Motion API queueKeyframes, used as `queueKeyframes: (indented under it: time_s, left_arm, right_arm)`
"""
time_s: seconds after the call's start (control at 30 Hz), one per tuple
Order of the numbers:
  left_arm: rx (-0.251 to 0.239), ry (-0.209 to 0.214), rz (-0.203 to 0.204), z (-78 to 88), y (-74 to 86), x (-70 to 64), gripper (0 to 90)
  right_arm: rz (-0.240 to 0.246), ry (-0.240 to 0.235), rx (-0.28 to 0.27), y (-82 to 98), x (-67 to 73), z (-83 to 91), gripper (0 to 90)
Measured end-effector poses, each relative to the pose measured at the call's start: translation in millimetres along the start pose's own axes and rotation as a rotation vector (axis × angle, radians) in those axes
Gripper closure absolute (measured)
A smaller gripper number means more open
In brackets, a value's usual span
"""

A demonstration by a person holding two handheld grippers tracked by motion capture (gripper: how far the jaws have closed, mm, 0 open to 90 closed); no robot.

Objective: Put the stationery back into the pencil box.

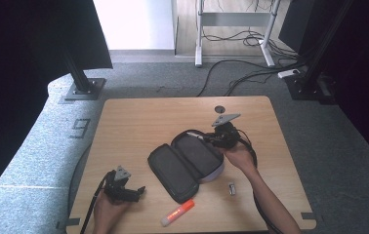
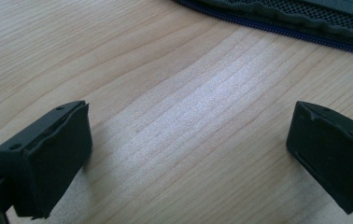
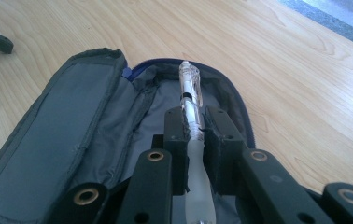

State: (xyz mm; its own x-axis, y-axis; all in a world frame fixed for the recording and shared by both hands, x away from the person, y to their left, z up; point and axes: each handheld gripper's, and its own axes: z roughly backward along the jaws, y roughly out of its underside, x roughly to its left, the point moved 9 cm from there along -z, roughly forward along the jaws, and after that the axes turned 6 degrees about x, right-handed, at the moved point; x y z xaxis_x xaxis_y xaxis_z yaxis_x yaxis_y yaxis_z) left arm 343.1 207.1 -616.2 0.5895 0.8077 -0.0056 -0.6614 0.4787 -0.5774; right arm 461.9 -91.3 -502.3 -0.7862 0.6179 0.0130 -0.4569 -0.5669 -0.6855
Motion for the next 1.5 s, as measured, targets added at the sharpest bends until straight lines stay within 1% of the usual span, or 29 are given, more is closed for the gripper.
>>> queueKeyframes:
  time_s: [0.3,0.6,0.8,1.2,1.43,1.5]
  left_arm:
    - [0.002,0.001,-0.001,0.1,0.1,-0.1,0.1]
    - [0.002,0.001,-0.001,0.2,0.1,-0.1,0.1]
    - [0.002,0.001,-0.001,0.2,0.1,-0.1,0.1]
    - [0.002,0.001,-0.001,0.2,0.1,-0.1,0.1]
    - [0.002,0.001,-0.001,0.2,0.1,-0.1,0.1]
    - [0.002,0.001,-0.001,0.2,0.1,-0.1,0.1]
  right_arm:
    - [0.004,-0.019,0.015,6.6,6.8,-18.3,78.3]
    - [-0.003,-0.027,0.034,19.6,8.5,-37.4,78.3]
    - [-0.003,-0.033,0.049,25.3,10.1,-45.9,78.2]
    - [-0.003,-0.047,0.099,40.7,13.4,-65.9,77.6]
    - [0.002,-0.053,0.132,48.9,14.0,-74.5,77.4]
    - [0.002,-0.054,0.139,50.6,13.8,-76.7,75.1]
